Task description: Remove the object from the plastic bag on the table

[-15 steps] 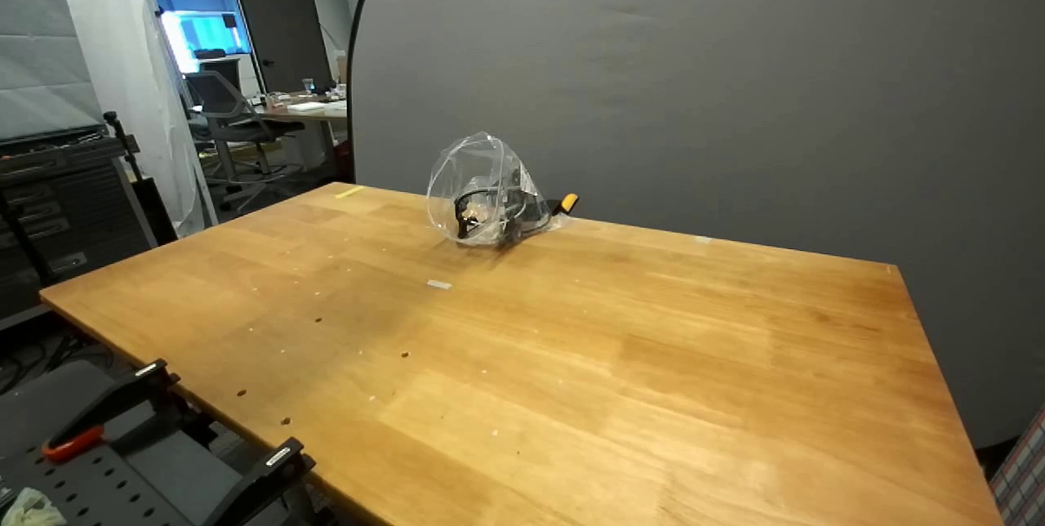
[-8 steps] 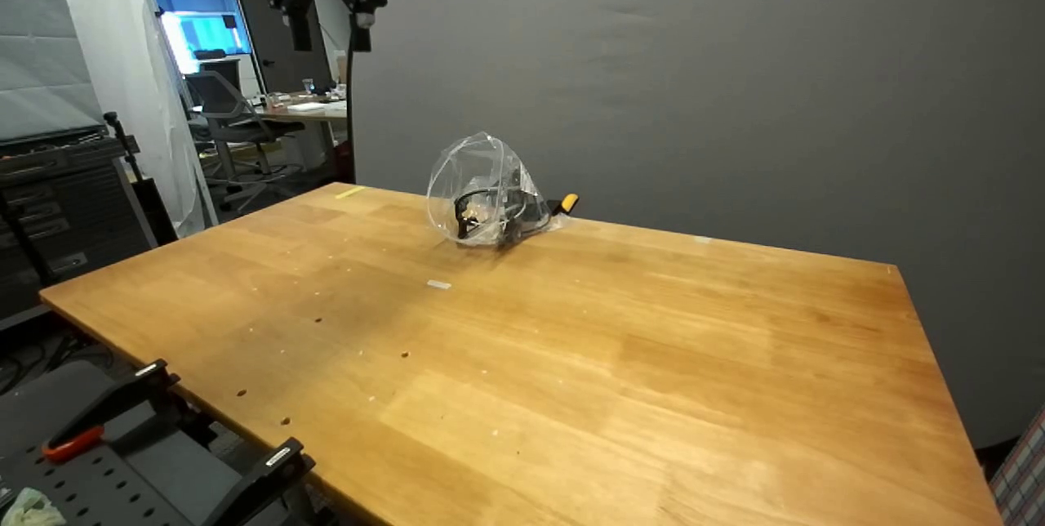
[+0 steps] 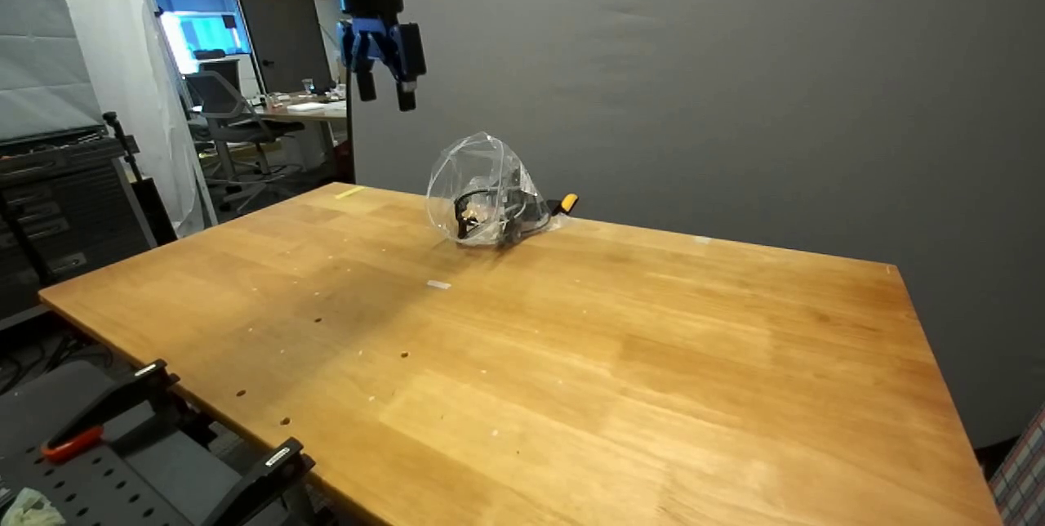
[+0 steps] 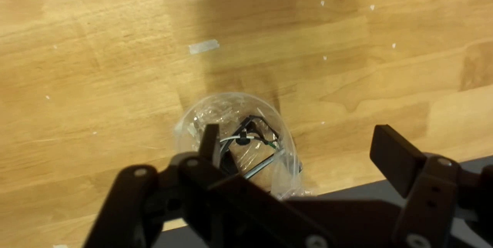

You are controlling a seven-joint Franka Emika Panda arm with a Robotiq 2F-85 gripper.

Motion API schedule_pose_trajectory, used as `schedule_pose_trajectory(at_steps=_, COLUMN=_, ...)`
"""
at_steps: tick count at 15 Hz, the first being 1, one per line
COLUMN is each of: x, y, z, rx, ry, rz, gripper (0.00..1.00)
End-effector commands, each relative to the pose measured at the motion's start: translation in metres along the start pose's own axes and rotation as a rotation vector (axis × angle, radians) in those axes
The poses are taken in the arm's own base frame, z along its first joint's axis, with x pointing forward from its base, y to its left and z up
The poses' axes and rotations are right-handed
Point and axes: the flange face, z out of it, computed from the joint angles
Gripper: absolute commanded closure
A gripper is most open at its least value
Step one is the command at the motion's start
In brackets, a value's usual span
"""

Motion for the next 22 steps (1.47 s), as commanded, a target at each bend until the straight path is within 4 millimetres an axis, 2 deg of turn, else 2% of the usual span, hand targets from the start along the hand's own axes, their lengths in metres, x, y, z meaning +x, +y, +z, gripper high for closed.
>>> schedule_pose_trajectory(at_steps=1, x=0.016, y=-0.011, z=0.018, rx=0.025, ry=0.051, rz=0.105, gripper=0.00)
schedule_pose_trajectory(at_steps=5, x=0.023, y=-0.017, z=0.045, rx=0.027, ry=0.055, rz=0.191, gripper=0.00)
schedule_pose_trajectory(at_steps=7, x=0.026, y=-0.017, z=0.051, rx=0.023, ry=0.073, rz=0.236, gripper=0.00)
schedule_pose_trajectory(at_steps=13, x=0.034, y=0.000, z=0.062, rx=-0.017, ry=0.134, rz=0.361, gripper=0.00)
schedule_pose_trajectory(at_steps=22, x=0.040, y=0.024, z=0.081, rx=-0.065, ry=0.134, rz=0.481, gripper=0.00)
